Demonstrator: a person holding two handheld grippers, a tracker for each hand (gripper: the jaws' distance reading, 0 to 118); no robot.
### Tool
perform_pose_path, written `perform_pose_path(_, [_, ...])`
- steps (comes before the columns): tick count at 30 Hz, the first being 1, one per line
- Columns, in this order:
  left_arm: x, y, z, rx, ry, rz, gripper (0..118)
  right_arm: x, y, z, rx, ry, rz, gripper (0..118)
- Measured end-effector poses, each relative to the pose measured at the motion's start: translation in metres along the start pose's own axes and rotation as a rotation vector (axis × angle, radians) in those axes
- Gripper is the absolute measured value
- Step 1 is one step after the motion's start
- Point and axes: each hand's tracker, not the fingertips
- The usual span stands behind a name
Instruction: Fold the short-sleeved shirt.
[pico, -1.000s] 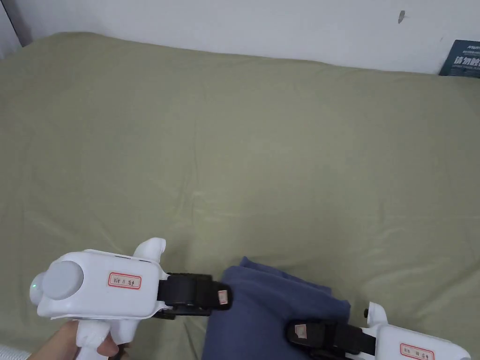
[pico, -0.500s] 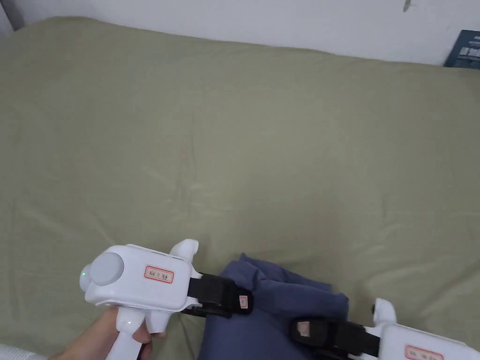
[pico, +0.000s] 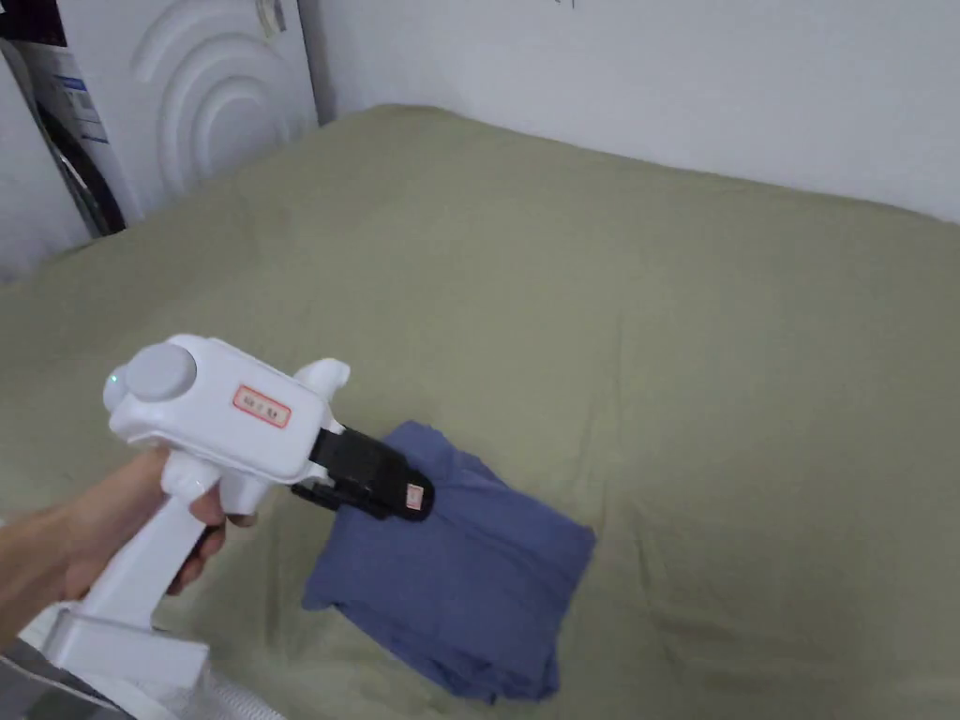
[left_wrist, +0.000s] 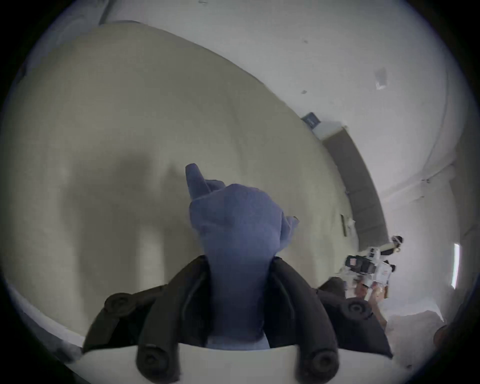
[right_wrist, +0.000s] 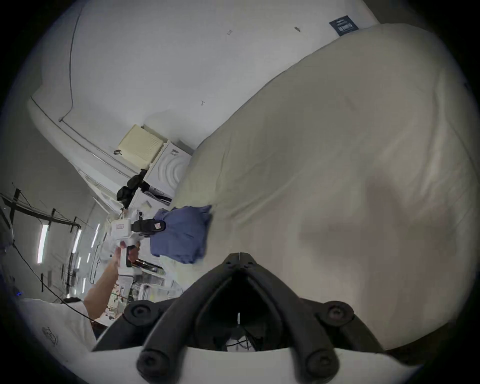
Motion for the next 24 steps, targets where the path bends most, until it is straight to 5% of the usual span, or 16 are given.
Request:
perform_pose_path(9, [-0.065,0.077,0.009,-0.102,0.132,-0.015,31,-0.001,0.011,-0.004,0.023,-0.067,0.024,0])
perform_pose_path(10, [-0.065,0.082,0.006,-0.122,0.121,-0.017,40,0.001,0.012,-0.006,0.019,-0.071,0.023,0])
perform_pose_path(12, [-0.059,0.078,0.005,-0.116,0.134,-0.029,100,0.002,0.014,-0.009,0.019,-0.082,0.021,0])
perform_pose_path(13, [-0.056,0.078,0.005,-0.112,0.167,-0.041,113,0.003,0.015,-0.010,0.019,-0.082,0.018,0])
perform_pose_path(20, [-0.014,0.049,0.042,-0.004,0.310,-0.067,111,-0.005,0.024,0.002,0.046,-0.065,0.067,0])
perform_pose_path(21, [-0.001,0.046,0.047,0.012,0.337,-0.067,103,-0.007,0.026,0.006,0.056,-0.067,0.075,0])
perform_pose_path(22, [0.016,0.039,0.051,0.077,0.375,-0.044,81,-0.008,0.029,0.010,0.075,-0.059,0.088,0])
perform_pose_path(24, [0.040,0.028,0.053,0.174,0.384,-0.121,70,-0.015,0.037,0.018,0.111,-0.064,0.125,0])
